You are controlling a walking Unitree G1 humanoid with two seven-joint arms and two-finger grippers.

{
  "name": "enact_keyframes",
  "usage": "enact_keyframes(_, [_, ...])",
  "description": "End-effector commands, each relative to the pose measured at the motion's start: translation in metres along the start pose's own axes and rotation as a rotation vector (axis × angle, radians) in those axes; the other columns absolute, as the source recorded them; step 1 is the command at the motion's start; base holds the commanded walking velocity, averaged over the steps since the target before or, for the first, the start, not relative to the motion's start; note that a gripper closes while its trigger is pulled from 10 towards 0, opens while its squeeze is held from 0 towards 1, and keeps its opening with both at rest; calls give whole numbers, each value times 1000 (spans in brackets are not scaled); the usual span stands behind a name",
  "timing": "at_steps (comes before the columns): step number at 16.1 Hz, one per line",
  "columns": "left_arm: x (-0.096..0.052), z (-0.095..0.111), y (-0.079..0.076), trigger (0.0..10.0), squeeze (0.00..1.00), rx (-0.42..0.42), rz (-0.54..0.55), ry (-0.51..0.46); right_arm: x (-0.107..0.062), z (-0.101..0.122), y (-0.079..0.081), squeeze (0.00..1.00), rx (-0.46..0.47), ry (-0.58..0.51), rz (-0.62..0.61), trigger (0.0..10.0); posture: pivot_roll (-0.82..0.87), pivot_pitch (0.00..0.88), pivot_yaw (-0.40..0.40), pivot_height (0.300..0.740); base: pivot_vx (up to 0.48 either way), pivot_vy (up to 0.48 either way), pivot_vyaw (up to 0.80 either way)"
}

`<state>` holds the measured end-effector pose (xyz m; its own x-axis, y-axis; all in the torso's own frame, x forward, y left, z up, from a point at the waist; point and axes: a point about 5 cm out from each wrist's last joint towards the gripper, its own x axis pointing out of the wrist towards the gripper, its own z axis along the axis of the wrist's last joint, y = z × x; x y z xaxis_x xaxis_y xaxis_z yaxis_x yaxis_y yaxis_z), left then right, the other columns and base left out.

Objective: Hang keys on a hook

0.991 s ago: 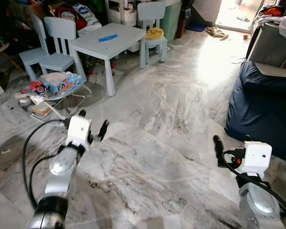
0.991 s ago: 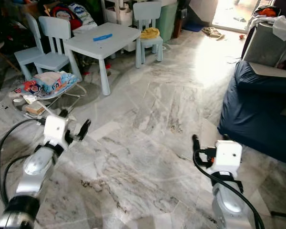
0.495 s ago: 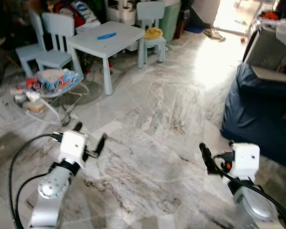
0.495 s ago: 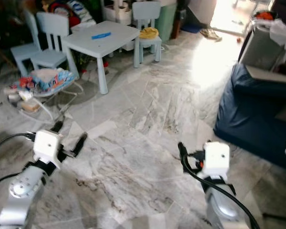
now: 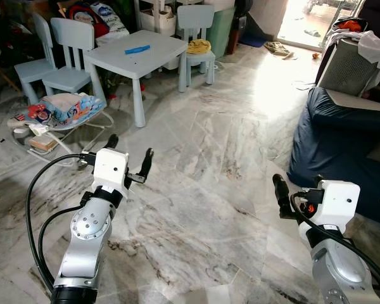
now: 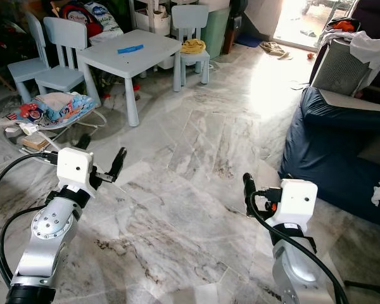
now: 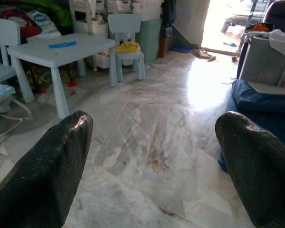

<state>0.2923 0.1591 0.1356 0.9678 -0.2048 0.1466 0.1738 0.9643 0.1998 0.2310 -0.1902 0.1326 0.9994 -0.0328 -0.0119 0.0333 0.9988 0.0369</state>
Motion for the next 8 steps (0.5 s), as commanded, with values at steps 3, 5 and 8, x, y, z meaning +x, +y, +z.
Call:
enact_keyframes(3, [-2, -6, -8, 10000, 0, 9, -28, 24, 3, 14, 5, 0, -81, -60, 47, 10000, -10, 0, -45, 740, 0, 0, 0])
enact_keyframes(5, [0, -7, -11, 10000, 0, 26, -47, 27, 3, 15, 6, 0, -124, -68, 48, 10000, -13, 0, -39, 740, 0, 0, 800])
enact_keyframes(8, [1, -7, -15, 10000, 0, 44, -61, 34, 3, 14, 5, 0, -93, -59, 25, 10000, -21, 0, -37, 740, 0, 0, 800])
